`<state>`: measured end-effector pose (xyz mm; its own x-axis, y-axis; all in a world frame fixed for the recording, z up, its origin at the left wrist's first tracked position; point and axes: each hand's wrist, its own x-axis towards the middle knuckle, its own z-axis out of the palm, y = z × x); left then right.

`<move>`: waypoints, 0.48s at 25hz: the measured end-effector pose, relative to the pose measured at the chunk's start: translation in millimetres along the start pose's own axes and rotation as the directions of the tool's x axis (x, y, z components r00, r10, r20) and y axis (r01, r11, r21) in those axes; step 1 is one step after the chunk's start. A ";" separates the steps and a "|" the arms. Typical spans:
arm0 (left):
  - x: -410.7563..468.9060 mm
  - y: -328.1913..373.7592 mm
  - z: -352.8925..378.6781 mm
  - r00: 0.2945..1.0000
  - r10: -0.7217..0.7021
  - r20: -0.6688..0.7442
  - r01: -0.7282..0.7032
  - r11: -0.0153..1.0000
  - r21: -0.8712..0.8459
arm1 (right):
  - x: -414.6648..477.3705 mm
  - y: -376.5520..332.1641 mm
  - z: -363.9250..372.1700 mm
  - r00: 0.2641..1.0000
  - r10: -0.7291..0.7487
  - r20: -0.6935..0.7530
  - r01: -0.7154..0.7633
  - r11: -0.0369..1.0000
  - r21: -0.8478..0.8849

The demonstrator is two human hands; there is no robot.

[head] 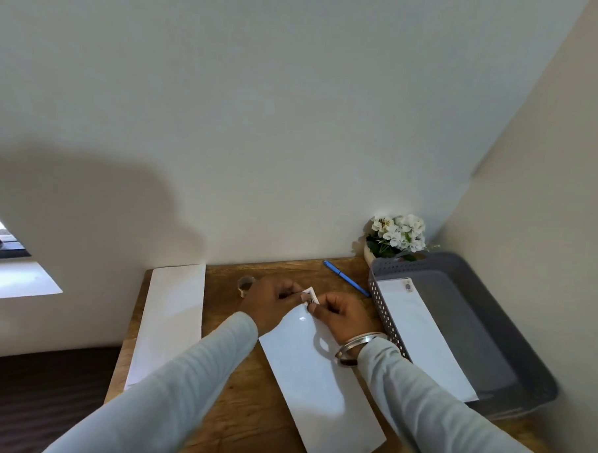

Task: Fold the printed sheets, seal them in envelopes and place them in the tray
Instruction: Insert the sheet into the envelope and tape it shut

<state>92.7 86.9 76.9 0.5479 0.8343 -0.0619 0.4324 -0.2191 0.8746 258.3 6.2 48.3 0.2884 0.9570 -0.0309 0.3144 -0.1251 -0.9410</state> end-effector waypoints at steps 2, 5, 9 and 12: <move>5.5 17.0 1.8 1.000 0.020 -0.017 -0.020 1.000 -0.014 | 2.6 -12.6 -18.8 1.000 -0.009 -0.002 0.009 1.000 0.010; 18.9 42.3 11.0 0.997 0.074 -0.011 -0.075 0.991 -0.108 | 2.8 -29.3 -49.1 0.998 -0.016 -0.067 0.020 0.998 0.058; 41.9 72.6 25.5 0.993 0.074 -0.093 -0.091 0.975 -0.201 | -5.4 -32.1 -92.2 0.995 0.068 -0.071 -0.062 0.994 0.086; 57.5 92.3 31.2 0.996 0.079 -0.041 -0.087 0.963 -0.257 | -10.6 -35.1 -128.7 0.976 0.087 -0.198 -0.060 0.988 0.139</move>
<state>186.5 98.8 139.1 0.5503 0.8345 0.0276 0.1847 -0.1538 0.9707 360.5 -33.2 125.0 0.4882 0.8715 -0.0455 0.1677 -0.1448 -0.9751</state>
